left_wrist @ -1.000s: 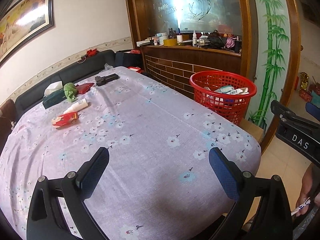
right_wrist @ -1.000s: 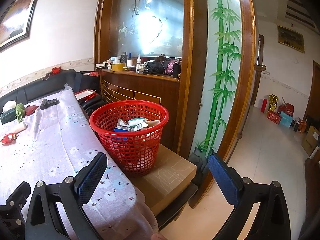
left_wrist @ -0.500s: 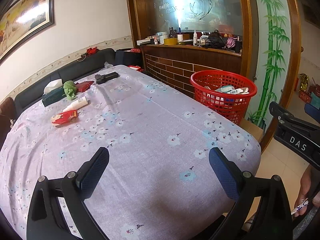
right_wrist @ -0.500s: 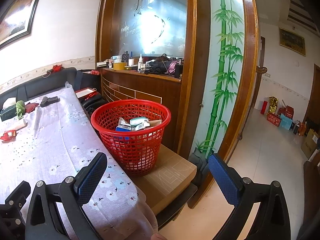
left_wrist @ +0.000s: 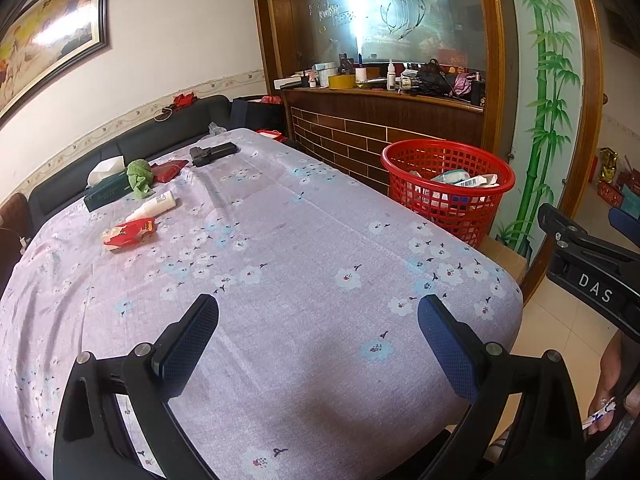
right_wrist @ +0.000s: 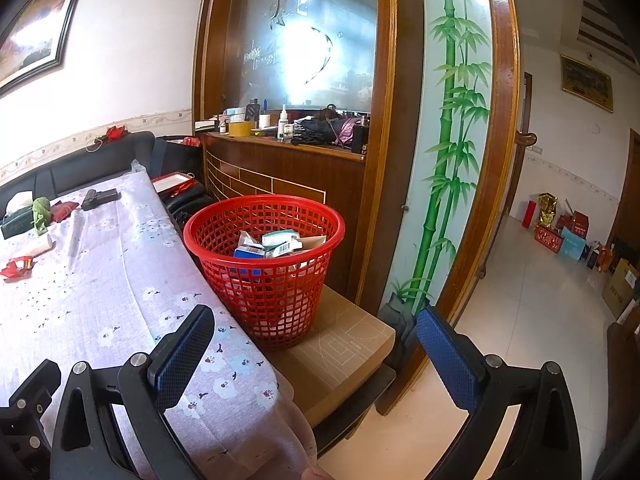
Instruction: Collect trash
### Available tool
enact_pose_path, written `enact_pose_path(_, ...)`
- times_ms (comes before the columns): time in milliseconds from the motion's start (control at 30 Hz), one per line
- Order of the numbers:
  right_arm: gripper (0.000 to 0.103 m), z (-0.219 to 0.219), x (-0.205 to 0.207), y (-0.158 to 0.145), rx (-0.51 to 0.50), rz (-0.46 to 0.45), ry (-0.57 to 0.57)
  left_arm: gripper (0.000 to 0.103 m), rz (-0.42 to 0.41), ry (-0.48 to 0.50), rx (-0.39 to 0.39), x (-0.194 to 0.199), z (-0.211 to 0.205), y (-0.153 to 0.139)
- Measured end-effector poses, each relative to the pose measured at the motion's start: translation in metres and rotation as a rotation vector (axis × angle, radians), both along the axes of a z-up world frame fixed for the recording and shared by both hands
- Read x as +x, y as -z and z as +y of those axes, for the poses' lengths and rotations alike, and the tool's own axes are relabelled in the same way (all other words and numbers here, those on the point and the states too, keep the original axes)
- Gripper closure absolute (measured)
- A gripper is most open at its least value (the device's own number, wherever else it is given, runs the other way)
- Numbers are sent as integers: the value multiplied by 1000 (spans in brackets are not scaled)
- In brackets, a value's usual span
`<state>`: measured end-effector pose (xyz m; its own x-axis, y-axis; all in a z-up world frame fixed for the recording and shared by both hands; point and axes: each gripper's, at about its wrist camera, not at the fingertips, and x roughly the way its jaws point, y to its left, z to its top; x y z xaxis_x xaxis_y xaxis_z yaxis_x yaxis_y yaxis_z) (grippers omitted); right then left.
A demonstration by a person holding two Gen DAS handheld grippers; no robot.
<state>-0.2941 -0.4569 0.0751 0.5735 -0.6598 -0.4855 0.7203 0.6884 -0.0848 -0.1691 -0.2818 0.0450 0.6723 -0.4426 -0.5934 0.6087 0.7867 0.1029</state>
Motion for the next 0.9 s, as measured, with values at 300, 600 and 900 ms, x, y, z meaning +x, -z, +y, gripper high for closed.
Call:
enact_pose_path(300, 0, 1, 1, 0, 0, 2, -4, 4, 1, 0, -1, 0, 0, 0)
enact_pose_path(600, 0, 1, 2, 1, -1, 4, -6, 4, 2, 1, -1, 0, 0, 0)
enact_pose_path(900, 0, 2, 2, 2, 1, 6, -6, 4, 5, 3, -2, 1, 0, 2)
